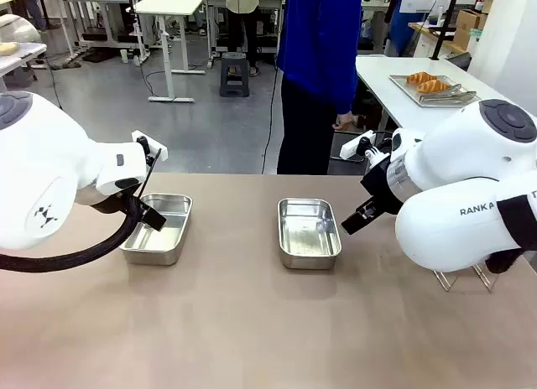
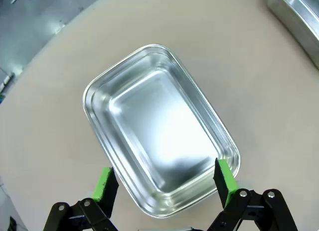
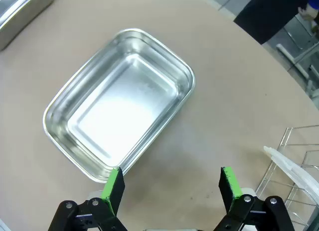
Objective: Place the bread in airtight containers.
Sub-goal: Lift both Airtight Container.
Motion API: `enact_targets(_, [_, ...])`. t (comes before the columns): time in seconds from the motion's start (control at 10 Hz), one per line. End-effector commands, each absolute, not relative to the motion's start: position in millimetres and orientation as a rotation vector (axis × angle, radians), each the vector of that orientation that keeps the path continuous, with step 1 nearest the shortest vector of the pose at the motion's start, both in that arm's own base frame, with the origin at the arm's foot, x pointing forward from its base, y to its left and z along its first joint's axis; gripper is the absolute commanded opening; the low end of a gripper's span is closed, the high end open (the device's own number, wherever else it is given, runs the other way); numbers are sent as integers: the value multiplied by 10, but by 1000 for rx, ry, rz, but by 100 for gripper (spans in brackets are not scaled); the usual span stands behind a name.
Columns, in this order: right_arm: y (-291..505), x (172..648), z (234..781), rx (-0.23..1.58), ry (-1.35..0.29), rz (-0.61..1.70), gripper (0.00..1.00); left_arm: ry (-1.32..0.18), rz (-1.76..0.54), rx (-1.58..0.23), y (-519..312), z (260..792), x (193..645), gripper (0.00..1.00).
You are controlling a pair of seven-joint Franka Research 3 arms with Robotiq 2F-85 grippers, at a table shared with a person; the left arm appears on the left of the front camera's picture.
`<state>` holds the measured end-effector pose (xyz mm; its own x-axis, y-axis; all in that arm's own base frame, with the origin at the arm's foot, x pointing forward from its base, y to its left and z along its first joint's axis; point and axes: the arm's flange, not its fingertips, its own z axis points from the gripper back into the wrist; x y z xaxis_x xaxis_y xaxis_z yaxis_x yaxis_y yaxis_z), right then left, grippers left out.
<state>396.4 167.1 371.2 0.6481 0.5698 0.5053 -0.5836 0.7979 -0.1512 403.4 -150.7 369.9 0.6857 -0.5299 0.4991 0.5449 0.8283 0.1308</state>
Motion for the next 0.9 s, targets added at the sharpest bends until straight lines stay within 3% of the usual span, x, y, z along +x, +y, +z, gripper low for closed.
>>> enact_targets(0.0, [1671, 3964, 3712, 26, -566, 656, 100, -550, -602, -29, -1507, 3700, 4034, 100])
enact_targets(0.8, [1671, 3964, 3712, 26, -566, 656, 100, -550, -602, -29, -1507, 3700, 4034, 100])
